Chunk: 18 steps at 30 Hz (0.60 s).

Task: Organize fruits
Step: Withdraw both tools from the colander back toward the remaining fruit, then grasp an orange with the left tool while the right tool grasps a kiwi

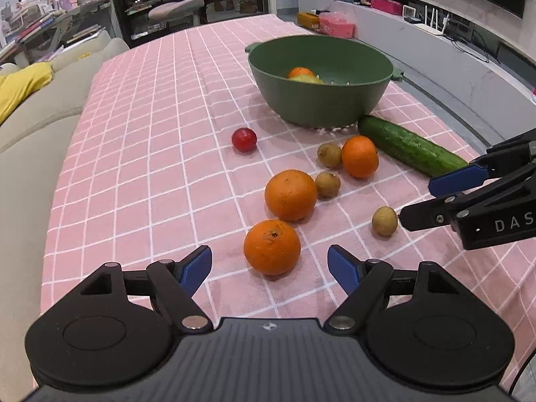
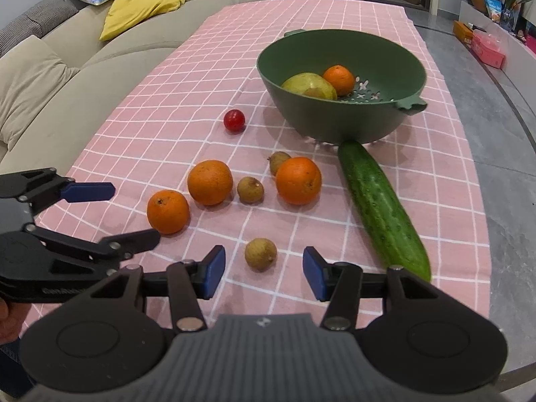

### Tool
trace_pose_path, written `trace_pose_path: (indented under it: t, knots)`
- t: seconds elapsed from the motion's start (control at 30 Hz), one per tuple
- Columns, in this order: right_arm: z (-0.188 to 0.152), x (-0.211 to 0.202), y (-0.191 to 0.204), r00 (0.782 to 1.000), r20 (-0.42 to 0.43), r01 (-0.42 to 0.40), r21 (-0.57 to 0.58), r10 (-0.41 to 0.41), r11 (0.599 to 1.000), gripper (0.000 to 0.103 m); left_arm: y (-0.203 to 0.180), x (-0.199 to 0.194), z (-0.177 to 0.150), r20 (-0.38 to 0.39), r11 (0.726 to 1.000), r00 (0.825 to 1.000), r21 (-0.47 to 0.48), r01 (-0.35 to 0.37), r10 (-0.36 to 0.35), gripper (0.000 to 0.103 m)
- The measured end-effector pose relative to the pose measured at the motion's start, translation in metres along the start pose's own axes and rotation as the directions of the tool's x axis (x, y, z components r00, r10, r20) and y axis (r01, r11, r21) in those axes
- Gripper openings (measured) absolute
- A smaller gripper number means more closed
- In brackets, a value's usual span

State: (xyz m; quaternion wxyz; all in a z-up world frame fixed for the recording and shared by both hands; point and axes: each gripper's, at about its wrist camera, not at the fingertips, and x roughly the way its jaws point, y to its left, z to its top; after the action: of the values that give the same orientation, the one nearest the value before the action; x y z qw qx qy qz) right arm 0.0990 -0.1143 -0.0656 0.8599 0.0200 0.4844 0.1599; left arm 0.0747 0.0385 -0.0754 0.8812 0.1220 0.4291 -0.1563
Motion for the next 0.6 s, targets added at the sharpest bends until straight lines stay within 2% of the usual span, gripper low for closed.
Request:
trace_pose_path:
  t: [0.13,0.23,0.43,0.5,0.57,0.6]
  knots:
    - [0.003,0.015,0.001,1.0,-0.03,-0.005,0.016,0.006,1.0,0.049,-0.002,0.01,0.001,-0.008,1.0,1.0,0.021,-0.005,0.006,0.091]
    - [0.004,0.025,0.001,0.999,-0.054,-0.005,0.02,0.006,1.0,0.046,0.001,0.016,0.002,-0.006,1.0,1.0,0.01,0.012,-0.012,0.083]
    - [0.007,0.04,0.002,0.996,-0.088,-0.003,0.023,0.005,1.0,0.036,0.012,0.027,0.001,-0.014,0.998,0.999,-0.045,0.039,-0.04,0.075]
    - [0.008,0.044,0.001,0.995,-0.097,-0.002,0.025,0.004,1.0,0.029,0.014,0.028,0.001,-0.014,0.997,0.999,-0.059,0.049,-0.05,0.073]
    - [0.008,0.046,0.001,0.995,-0.102,-0.001,0.029,0.004,1.0,0.026,0.014,0.03,0.0,-0.015,0.996,0.998,-0.062,0.058,-0.059,0.068]
    - [0.008,0.047,0.001,0.995,-0.101,0.002,0.026,0.001,1.0,0.023,0.014,0.031,-0.001,-0.019,0.996,0.998,-0.062,0.064,-0.065,0.061]
